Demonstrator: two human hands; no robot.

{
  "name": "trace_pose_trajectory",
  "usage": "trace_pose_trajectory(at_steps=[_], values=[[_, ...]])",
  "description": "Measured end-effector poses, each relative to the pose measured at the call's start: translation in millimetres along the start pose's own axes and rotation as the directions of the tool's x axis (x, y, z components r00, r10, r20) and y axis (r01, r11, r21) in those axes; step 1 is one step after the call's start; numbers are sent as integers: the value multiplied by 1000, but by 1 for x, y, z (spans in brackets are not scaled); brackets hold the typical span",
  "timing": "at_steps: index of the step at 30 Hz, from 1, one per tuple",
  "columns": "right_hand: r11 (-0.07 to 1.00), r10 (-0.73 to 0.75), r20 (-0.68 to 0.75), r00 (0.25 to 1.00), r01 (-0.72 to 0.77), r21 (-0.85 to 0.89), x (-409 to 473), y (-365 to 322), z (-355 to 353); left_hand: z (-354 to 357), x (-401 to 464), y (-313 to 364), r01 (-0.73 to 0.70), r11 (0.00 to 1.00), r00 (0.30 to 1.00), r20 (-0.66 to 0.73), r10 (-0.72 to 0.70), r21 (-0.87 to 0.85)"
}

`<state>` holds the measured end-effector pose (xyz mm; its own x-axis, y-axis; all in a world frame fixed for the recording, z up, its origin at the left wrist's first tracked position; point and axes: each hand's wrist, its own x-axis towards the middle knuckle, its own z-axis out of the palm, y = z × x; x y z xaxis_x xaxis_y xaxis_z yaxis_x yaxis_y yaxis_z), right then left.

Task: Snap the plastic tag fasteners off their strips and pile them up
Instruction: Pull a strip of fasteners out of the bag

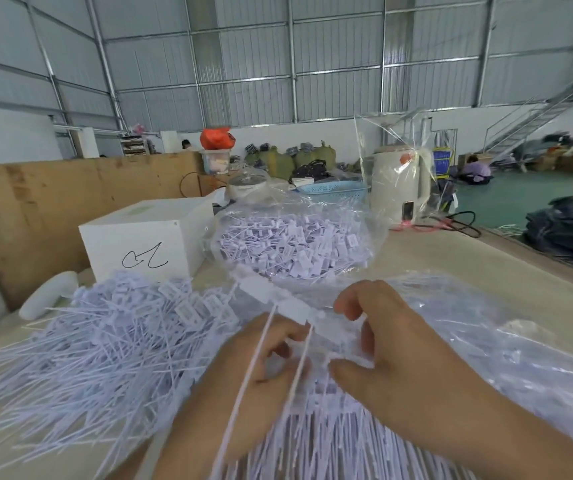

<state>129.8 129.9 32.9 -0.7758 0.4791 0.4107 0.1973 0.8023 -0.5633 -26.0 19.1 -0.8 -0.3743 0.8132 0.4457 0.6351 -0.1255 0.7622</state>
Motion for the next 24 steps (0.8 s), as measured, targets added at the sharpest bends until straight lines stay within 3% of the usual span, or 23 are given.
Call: trace_pose_trajectory(at_steps=[4, 6, 9, 13, 17, 20, 24], values=[[986, -124, -16, 992, 122, -117, 2, 1, -4, -14, 8, 8, 19, 980, 987, -153, -50, -197], [973, -207, -10, 978, 204, -108, 1, 1, -9, -26, 16, 16, 34, 916, 961, -238, -139, -400], [960, -266, 58, 962, 270, -73, 1, 4, -22, -43, 19, 27, -66, 756, 990, -138, -33, -652], [956, -287, 177, 942, 268, 122, 2, 6, -38, -44, 0, 32, -127, 800, 985, 22, 173, -586], [944, -264, 210, 941, 208, 254, 1, 4, -52, -46, -6, 36, -32, 813, 975, 160, 153, -581], [962, -264, 309, 914, 225, 156, 0, 2, -58, -48, -6, 40, 66, 817, 946, 297, 132, -573], [983, -144, 480, 865, 182, -32, -2, -1, -57, -40, -6, 40, 163, 831, 896, 433, 102, -532]])
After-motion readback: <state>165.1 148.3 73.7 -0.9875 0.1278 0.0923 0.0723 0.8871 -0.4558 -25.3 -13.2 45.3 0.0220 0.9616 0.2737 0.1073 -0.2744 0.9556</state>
